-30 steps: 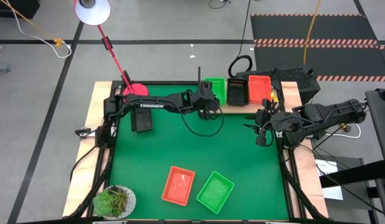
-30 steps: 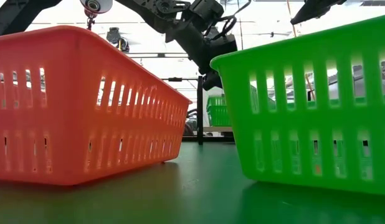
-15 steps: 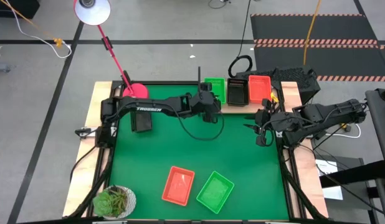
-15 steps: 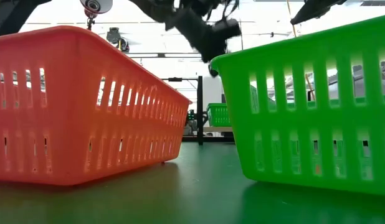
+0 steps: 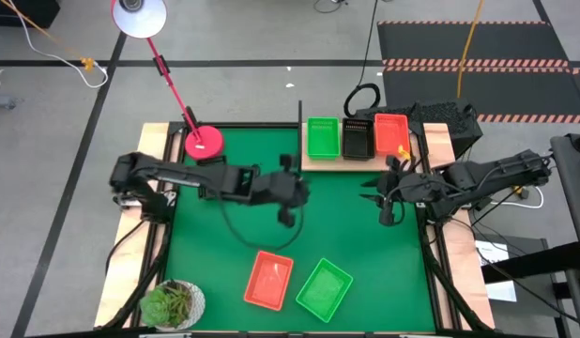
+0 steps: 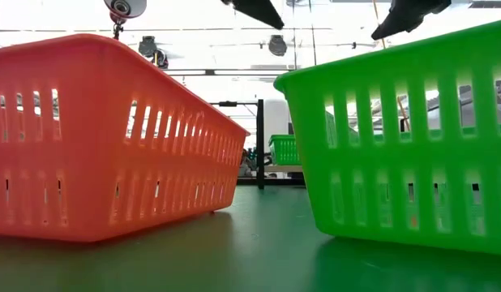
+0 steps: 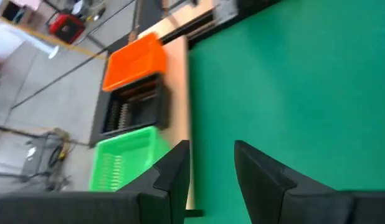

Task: Stack baskets on shelf by color
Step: Stack the orange bin on top of the other orange bin on the shelf

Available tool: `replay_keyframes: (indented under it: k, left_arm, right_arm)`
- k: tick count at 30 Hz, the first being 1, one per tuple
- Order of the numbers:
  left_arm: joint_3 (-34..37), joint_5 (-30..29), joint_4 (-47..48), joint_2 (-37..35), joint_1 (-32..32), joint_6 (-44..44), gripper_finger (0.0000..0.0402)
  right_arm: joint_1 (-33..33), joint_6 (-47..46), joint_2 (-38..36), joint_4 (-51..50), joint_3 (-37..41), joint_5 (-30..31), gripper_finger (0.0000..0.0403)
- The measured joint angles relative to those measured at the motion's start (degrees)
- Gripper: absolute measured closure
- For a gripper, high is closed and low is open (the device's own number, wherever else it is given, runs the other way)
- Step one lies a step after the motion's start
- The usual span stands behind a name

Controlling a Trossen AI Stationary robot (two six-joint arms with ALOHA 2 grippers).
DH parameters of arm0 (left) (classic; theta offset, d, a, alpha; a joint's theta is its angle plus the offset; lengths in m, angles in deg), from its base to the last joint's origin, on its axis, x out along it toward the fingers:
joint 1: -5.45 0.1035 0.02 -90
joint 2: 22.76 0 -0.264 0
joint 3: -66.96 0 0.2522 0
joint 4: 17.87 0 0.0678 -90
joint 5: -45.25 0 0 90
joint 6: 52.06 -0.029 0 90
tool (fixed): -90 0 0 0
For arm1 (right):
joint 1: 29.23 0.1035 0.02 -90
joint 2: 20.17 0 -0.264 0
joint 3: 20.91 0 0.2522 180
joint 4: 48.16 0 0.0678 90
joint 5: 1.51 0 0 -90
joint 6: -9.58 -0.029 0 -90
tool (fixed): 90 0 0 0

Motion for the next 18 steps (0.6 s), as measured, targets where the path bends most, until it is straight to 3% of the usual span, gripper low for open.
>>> replay_keyframes:
  k: [4, 12, 18]
  left_arm:
    - [7.16, -0.01, -0.58, -4.06, -5.29, 4.17, 0.0275]
    - [21.62, -3.06, -1.96, -10.59, -16.23, 16.77, 0.0275]
    - [26.99, -4.67, -3.12, -10.87, -24.42, 26.57, 0.0275]
  right_arm:
    - [0.01, 0.3, 0.44, 4.58, 0.78, -3.4, 0.0284]
    - [0.0, 0.09, 1.14, 6.25, 0.78, -3.22, 0.0284]
    - [0.0, 0.1, 1.2, 7.04, 0.78, -3.15, 0.0284]
